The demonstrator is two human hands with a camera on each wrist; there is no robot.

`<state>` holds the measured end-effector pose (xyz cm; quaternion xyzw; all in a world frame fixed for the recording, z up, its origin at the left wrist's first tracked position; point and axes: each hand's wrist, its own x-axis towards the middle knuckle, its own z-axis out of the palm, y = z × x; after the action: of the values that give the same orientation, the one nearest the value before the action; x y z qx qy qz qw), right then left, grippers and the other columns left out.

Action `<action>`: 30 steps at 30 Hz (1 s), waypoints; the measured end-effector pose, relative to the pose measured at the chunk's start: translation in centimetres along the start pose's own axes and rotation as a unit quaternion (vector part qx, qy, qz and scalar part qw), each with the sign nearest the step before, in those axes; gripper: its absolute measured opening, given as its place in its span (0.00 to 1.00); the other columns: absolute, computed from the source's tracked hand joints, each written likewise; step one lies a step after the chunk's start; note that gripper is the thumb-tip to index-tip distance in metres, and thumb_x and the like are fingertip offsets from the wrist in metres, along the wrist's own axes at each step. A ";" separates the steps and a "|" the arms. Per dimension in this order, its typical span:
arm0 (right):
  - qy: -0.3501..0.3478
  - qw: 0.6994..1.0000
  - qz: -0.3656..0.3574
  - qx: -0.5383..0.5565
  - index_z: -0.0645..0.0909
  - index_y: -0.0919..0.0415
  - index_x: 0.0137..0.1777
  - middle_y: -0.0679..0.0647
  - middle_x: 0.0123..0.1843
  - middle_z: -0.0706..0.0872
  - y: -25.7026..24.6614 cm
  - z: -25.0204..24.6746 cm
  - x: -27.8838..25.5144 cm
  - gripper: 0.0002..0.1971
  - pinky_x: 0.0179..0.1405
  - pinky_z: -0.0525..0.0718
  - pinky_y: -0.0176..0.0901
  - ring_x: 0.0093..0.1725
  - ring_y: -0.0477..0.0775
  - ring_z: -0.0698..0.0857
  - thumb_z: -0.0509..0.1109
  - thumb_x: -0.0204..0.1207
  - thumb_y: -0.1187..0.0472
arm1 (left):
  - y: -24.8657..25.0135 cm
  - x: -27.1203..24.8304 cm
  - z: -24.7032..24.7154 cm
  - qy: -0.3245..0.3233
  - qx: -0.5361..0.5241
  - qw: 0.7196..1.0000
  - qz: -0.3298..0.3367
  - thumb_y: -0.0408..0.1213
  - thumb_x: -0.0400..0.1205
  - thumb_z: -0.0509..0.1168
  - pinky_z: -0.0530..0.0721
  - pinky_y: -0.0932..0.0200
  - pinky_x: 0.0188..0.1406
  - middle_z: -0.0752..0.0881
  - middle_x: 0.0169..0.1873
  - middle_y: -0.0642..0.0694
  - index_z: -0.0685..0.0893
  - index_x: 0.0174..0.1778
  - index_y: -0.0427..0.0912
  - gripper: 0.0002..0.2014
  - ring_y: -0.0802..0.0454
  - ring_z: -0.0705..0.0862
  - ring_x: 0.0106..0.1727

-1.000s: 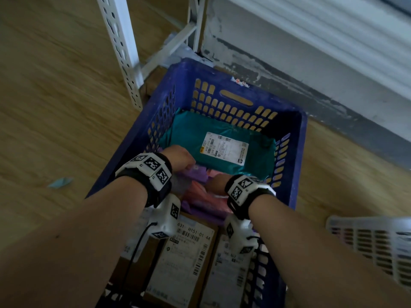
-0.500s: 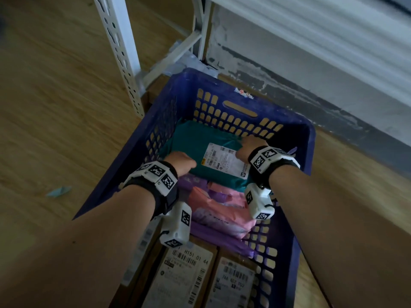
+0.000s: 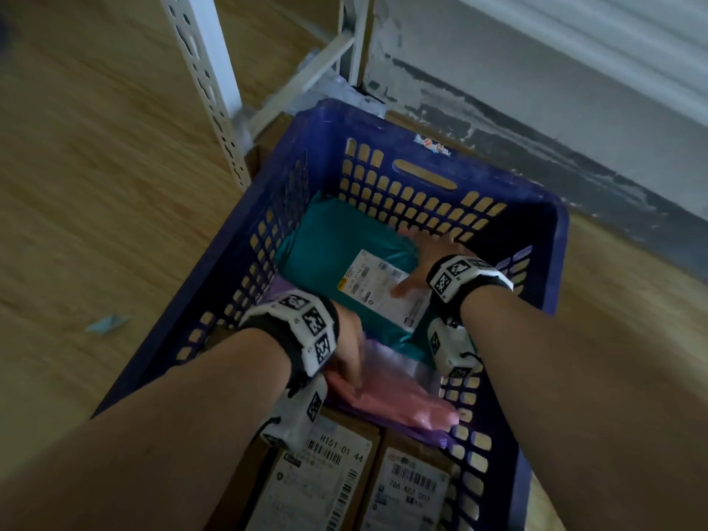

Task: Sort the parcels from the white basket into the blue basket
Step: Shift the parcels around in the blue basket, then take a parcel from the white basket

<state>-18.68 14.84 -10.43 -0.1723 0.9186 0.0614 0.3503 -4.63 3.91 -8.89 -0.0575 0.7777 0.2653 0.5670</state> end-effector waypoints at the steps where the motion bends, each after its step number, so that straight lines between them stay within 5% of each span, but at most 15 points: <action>1: 0.011 1.000 -0.001 0.013 0.54 0.37 0.80 0.56 0.81 0.65 0.0 0.2 -0.2 0.59 0.72 0.72 0.64 0.78 0.65 0.66 0.84 0.49 0.39 | 0.0 0.4 0.4 0.009 0.042 0.999 -0.009 0.46 0.68 0.77 0.87 0.58 0.47 0.88 0.38 0.54 0.90 0.46 0.50 0.12 0.55 0.84 0.41; 2: 0.016 1.000 0.000 0.022 0.58 0.38 0.80 0.55 0.80 0.68 0.0 0.4 -0.3 0.58 0.71 0.75 0.61 0.76 0.63 0.70 0.85 0.49 0.39 | -0.4 1.7 0.7 0.017 0.091 0.995 -0.028 0.50 0.63 0.78 0.89 0.55 0.45 0.86 0.33 0.58 0.89 0.38 0.53 0.11 0.54 0.86 0.40; 5: -0.020 0.998 0.036 0.041 0.67 0.60 0.77 0.61 0.76 0.73 -0.1 0.8 -0.8 0.52 0.67 0.79 0.51 0.70 0.63 0.76 0.86 0.54 0.46 | -1.3 4.3 0.8 0.022 0.152 0.987 -0.056 0.55 0.53 0.78 0.90 0.49 0.40 0.89 0.35 0.59 0.88 0.35 0.64 0.15 0.52 0.87 0.37; 7: -0.039 0.996 0.042 0.067 0.69 0.65 0.76 0.61 0.73 0.76 -0.1 0.5 -1.2 0.47 0.63 0.80 0.47 0.69 0.63 0.77 0.85 0.58 0.52 | -0.2 2.1 0.2 0.062 0.118 0.991 -0.009 0.49 0.61 0.79 0.89 0.48 0.49 0.90 0.44 0.53 0.91 0.42 0.54 0.15 0.46 0.88 0.45; 10: -0.049 0.992 0.022 0.116 0.72 0.62 0.74 0.57 0.72 0.77 0.5 -1.0 -2.0 0.37 0.55 0.78 0.42 0.66 0.60 0.79 0.81 0.66 0.57 | 0.3 0.3 -0.3 0.088 0.032 0.995 -0.019 0.42 0.74 0.74 0.84 0.54 0.48 0.86 0.50 0.43 0.85 0.54 0.39 0.16 0.46 0.85 0.49; 16: 0.040 0.973 -0.026 0.227 0.75 0.59 0.73 0.57 0.76 0.72 0.8 -5.4 -5.6 0.27 0.67 0.72 0.44 0.75 0.59 0.71 0.73 0.73 0.65 | -0.6 -1.0 -0.2 0.116 0.055 0.992 0.003 0.41 0.81 0.67 0.77 0.58 0.46 0.83 0.54 0.41 0.84 0.57 0.34 0.15 0.48 0.80 0.53; 18: 0.089 0.965 -0.041 0.244 0.83 0.59 0.60 0.57 0.64 0.80 1.1 -6.3 -6.9 0.17 0.64 0.74 0.46 0.68 0.60 0.76 0.73 0.71 0.67 | 0.1 -2.1 0.0 0.126 0.066 0.990 0.018 0.41 0.81 0.65 0.75 0.61 0.53 0.84 0.61 0.43 0.84 0.63 0.37 0.17 0.48 0.80 0.61; 20: 0.128 0.947 -0.050 0.290 0.82 0.56 0.45 0.55 0.49 0.82 1.5 -6.8 -8.3 0.10 0.48 0.78 0.42 0.54 0.56 0.80 0.74 0.67 0.69 | 0.6 -2.9 0.4 0.145 0.062 0.987 0.030 0.40 0.81 0.65 0.75 0.61 0.53 0.85 0.62 0.43 0.85 0.62 0.38 0.16 0.50 0.80 0.58; 23: 0.174 0.924 -0.050 0.336 0.81 0.56 0.45 0.54 0.38 0.80 1.9 -7.3 -10.9 0.12 0.29 0.74 0.34 0.40 0.52 0.78 0.71 0.67 0.73 | 1.1 -3.7 0.9 0.176 0.028 0.983 0.041 0.38 0.81 0.64 0.77 0.59 0.53 0.86 0.60 0.41 0.86 0.60 0.35 0.15 0.51 0.80 0.51; 25: 0.199 0.913 -0.051 0.353 0.81 0.56 0.48 0.52 0.34 0.78 2.2 -7.6 -12.8 0.13 0.23 0.73 0.28 0.33 0.49 0.76 0.70 0.68 0.73 | 1.1 -3.9 1.4 0.173 0.020 0.984 0.048 0.39 0.80 0.65 0.80 0.59 0.60 0.87 0.59 0.43 0.87 0.59 0.37 0.15 0.48 0.83 0.56; 30: 0.236 0.888 -0.048 0.393 0.82 0.56 0.51 0.54 0.41 0.81 2.7 -7.6 -17.1 0.14 0.36 0.78 0.37 0.40 0.52 0.79 0.68 0.69 0.72 | 1.7 -5.0 3.8 0.128 0.089 0.987 0.027 0.39 0.79 0.68 0.80 0.56 0.58 0.87 0.54 0.42 0.87 0.53 0.36 0.12 0.45 0.83 0.59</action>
<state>-12.47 20.26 6.57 -0.0738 0.9138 -0.3638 0.1650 -0.34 6.12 -4.58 -0.0192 0.8658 0.2009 0.4580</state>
